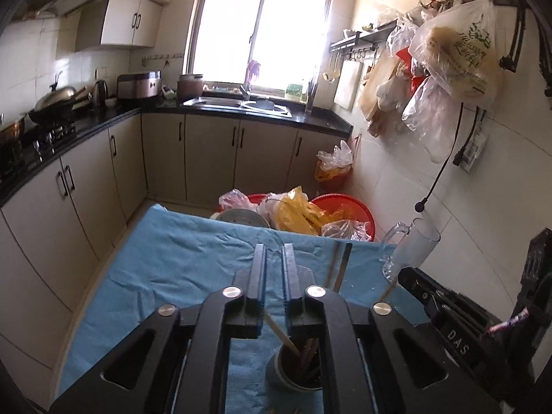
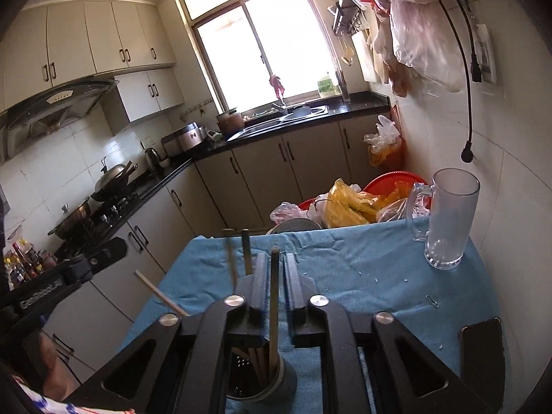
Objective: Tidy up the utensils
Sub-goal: 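Lift the chopstick with the right gripper and drop it into the cup, then lower the right gripper and grasp a wooden chopstick from the row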
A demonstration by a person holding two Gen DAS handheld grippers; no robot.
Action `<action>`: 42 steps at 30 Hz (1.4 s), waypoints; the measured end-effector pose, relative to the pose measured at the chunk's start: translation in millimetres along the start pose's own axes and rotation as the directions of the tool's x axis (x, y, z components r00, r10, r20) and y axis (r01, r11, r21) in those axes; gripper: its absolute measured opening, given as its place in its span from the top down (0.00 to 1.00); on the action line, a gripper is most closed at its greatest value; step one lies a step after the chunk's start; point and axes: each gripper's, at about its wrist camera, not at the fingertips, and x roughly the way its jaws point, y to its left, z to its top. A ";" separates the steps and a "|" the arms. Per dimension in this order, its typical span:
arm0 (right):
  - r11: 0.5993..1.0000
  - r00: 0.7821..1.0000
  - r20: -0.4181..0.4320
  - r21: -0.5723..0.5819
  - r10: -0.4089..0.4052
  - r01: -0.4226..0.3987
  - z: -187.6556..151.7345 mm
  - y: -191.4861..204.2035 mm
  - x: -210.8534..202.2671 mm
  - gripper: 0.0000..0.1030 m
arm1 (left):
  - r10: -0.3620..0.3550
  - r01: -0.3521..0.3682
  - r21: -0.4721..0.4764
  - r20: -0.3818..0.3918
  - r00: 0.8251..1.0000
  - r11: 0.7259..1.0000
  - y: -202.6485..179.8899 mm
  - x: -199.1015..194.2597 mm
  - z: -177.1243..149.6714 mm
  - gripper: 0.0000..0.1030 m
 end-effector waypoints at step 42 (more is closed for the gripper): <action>0.982 0.883 -0.437 -0.150 -0.171 0.116 -186.1 -30.6 20.3 0.86 | 0.070 0.037 0.209 -0.480 0.875 0.977 7.7 74.2 -208.3 0.94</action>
